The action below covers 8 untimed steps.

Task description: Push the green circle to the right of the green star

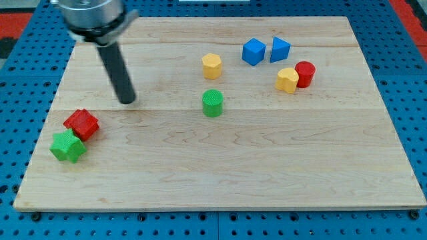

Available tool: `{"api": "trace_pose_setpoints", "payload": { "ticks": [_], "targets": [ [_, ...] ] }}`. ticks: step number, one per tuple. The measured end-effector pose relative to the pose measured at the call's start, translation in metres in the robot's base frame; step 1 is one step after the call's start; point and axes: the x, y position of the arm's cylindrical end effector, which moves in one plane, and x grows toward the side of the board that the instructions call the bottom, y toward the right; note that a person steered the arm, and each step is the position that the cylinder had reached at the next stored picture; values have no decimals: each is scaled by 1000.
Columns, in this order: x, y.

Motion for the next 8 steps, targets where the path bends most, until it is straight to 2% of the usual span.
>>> {"api": "trace_pose_setpoints", "payload": {
  "ticks": [2,3,4,5,6,7,8],
  "targets": [
    [-28,126],
    [-9,141],
    [19,137],
    [49,47],
    [58,14],
    [29,89],
    [28,169]
  ]
}}
